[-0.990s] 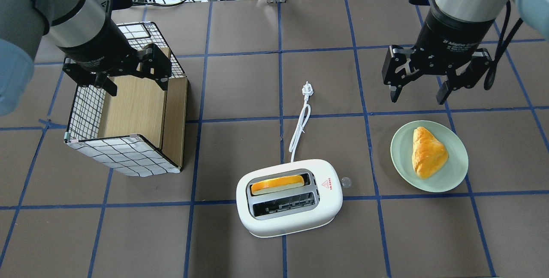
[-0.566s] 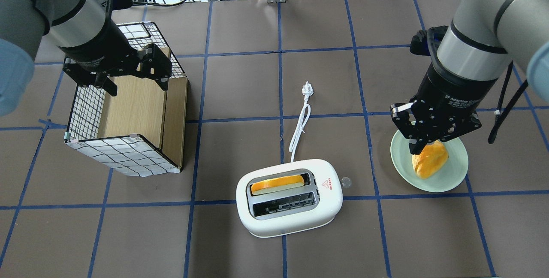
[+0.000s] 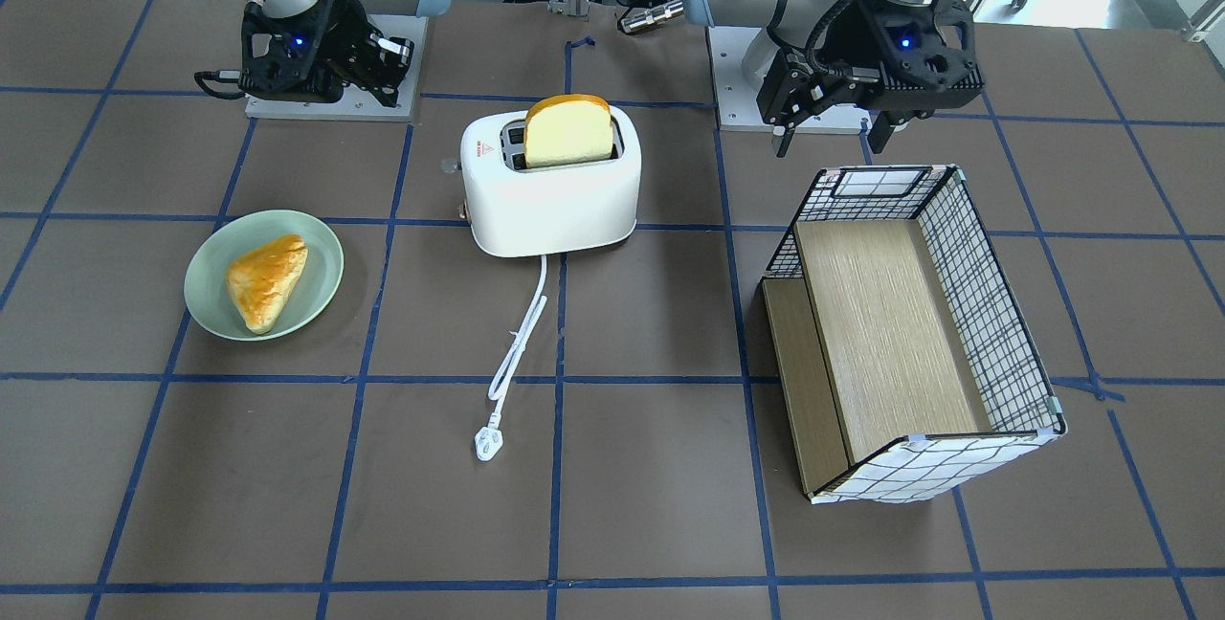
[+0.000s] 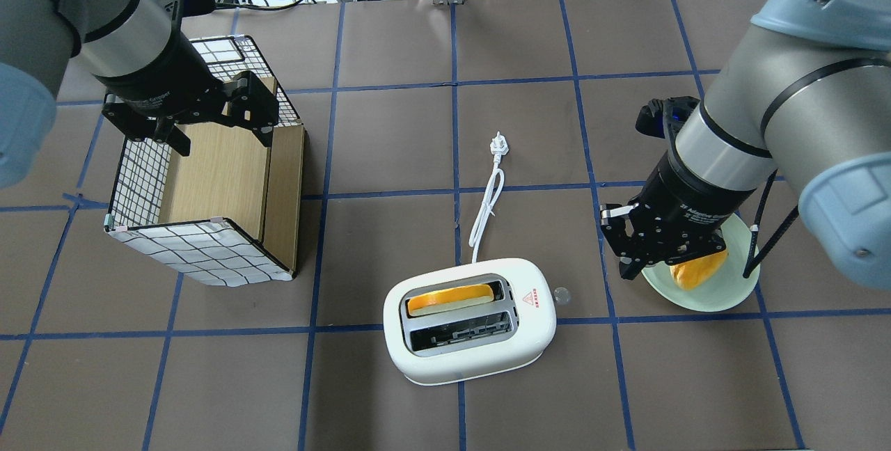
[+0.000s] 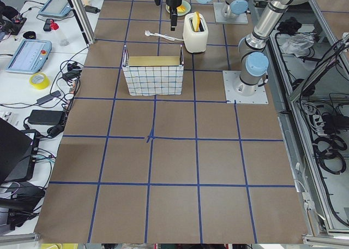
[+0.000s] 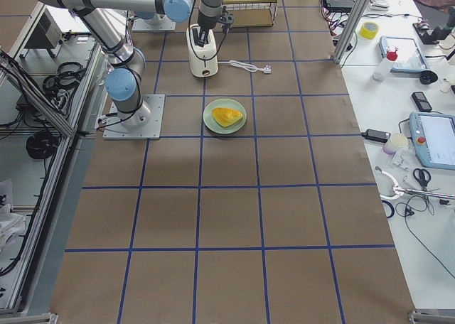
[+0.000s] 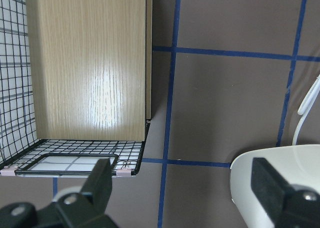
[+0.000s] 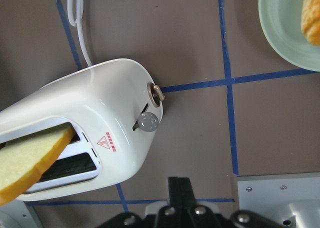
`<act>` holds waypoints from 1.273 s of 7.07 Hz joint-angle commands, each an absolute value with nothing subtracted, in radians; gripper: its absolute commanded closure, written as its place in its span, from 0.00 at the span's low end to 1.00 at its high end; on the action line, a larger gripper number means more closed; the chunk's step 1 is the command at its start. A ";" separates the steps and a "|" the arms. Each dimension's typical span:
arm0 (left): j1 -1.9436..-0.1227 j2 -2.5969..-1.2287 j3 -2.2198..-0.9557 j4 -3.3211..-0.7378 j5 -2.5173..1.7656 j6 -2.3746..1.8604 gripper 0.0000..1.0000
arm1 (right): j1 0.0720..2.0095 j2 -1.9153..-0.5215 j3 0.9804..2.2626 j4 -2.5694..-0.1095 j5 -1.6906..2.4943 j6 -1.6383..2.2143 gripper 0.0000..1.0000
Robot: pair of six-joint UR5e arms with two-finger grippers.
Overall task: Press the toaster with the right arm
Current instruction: 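Lower the right gripper and move it toward the toaster's lever side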
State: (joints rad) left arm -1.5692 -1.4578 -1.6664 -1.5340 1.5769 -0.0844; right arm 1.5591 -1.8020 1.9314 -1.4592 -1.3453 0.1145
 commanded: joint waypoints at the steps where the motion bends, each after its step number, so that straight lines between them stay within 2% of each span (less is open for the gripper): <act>1: -1.569 -1.457 -1.666 -1.534 1.577 -0.084 0.00 | 1.557 -1.781 2.000 -1.480 -1.284 0.062 1.00; 4: -1.569 -1.457 -1.666 -1.534 1.577 -0.084 0.00 | 1.557 -1.781 2.118 -1.560 -1.246 0.064 1.00; 9: -1.569 -1.457 -1.666 -1.534 1.577 -0.084 0.00 | 1.559 -1.753 2.123 -1.704 -1.207 0.113 1.00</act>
State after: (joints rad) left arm -1.5692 -1.4573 -1.6665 -1.5340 1.5770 -0.0844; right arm 1.5581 -1.7568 2.1216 -1.6772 -1.2012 0.0946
